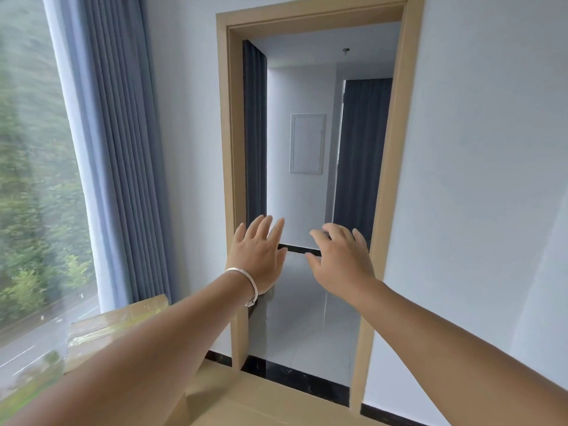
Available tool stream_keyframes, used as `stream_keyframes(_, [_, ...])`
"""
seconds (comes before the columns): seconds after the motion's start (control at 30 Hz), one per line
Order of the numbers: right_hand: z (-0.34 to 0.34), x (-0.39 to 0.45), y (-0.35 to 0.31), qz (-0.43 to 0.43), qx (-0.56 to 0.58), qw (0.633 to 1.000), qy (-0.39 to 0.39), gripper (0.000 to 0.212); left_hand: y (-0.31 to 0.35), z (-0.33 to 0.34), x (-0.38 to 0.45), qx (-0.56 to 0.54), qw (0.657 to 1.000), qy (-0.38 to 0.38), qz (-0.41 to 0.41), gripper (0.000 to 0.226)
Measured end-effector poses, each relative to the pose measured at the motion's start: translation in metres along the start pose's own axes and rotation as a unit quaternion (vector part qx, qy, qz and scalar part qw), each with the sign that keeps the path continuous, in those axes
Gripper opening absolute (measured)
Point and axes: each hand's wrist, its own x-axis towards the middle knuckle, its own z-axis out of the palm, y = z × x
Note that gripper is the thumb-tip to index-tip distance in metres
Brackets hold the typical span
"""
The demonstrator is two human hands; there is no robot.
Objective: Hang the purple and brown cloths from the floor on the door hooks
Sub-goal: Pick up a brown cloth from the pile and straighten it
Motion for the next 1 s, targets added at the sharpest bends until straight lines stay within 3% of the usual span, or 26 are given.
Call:
stream_keyframes(0.23, [0.087, 0.082, -0.002, -0.032, 0.024, 0.999, -0.024, 0.044, -0.046, 0.083, 0.056, 0.014, 0.999, -0.019, -0.026, 0.059])
stream_keyframes(0.47, [0.179, 0.189, -0.042, -0.078, 0.045, 0.996, -0.027, 0.041, -0.137, 0.177, 0.119, 0.026, 0.997, -0.041, -0.066, 0.060])
stream_keyframes(0.77, [0.286, 0.316, -0.153, -0.183, 0.072, 0.979, -0.045, 0.050, -0.287, 0.246, 0.159, 0.065, 0.985, -0.065, -0.148, 0.059])
stream_keyframes(1.0, [0.358, 0.356, -0.265, -0.289, 0.134, 0.945, -0.080, 0.054, -0.395, 0.271, 0.108, 0.086, 0.957, -0.105, -0.255, 0.061])
